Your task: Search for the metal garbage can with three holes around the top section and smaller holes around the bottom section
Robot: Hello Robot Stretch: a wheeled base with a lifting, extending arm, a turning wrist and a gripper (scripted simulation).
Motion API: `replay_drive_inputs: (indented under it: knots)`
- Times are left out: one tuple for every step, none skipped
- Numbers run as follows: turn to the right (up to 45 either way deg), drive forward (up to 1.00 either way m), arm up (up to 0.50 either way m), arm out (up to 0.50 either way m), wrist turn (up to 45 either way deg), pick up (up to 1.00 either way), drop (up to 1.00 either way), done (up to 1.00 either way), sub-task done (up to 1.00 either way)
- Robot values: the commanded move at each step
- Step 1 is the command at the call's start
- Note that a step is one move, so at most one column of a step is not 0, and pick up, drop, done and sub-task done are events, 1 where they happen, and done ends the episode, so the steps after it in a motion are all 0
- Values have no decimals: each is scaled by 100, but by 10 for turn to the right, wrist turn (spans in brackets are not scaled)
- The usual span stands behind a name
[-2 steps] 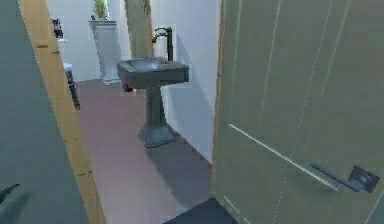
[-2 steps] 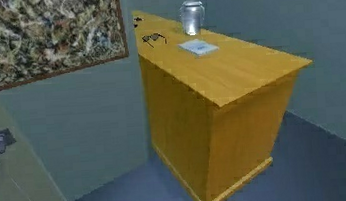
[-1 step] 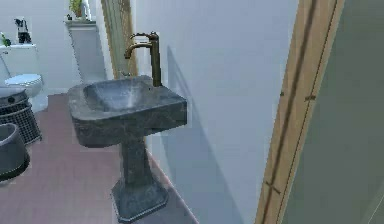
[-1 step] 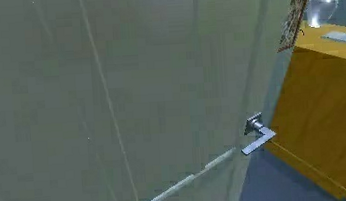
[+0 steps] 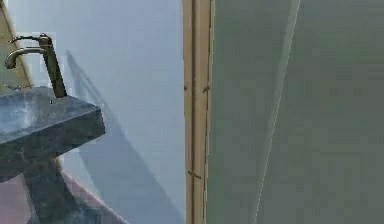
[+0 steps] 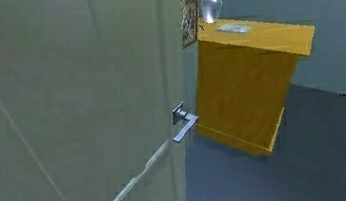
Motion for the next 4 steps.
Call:
replay_drive_inputs:
  knots:
    - [0,5,0,0,0,0,0,0,0]
    - [-450,0,0,0,0,0,0,0,0]
    - [-360,0,0,0,0,0,0,0,0]
    - [0,40,0,0,0,0,0,0,0]
